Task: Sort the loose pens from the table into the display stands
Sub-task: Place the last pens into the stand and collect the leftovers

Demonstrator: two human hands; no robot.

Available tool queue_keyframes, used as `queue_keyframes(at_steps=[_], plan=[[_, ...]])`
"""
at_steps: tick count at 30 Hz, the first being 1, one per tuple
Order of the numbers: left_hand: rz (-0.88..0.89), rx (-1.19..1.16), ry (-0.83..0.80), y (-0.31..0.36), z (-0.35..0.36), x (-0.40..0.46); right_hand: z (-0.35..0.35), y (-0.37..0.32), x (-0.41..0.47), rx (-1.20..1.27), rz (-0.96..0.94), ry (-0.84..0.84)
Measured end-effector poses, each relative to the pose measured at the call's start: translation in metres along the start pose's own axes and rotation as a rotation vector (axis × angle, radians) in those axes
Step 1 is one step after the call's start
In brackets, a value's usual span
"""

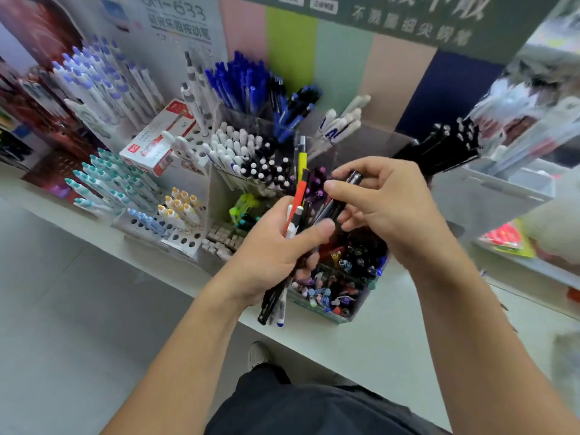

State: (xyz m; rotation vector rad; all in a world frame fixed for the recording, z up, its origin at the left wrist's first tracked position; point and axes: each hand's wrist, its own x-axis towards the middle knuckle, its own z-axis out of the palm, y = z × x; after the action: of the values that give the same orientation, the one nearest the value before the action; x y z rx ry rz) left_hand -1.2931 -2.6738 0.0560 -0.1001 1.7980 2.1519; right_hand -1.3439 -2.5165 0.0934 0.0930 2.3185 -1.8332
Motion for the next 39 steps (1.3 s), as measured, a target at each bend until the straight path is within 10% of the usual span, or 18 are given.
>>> queue_keyframes(at_steps=[12,20,29,39], plan=[[-0.068,-0.2,-0.027,-0.007,0.018,0.009,-0.027,0.024,-0.017,0.457,0.088,-0.095],[0.004,-0.328,0.093,-0.001,0.003,0.012,-0.049,-0.014,-0.026,0.1,-0.465,0.099],[0.177,-0.585,0.258,0.02,0.008,0.018,0.0,0.014,-0.048,-0.148,-0.223,-0.355],[0.216,-0.559,0.464,0.013,0.005,0.021,0.003,0.018,-0.048,-0.597,-0.263,-0.161]])
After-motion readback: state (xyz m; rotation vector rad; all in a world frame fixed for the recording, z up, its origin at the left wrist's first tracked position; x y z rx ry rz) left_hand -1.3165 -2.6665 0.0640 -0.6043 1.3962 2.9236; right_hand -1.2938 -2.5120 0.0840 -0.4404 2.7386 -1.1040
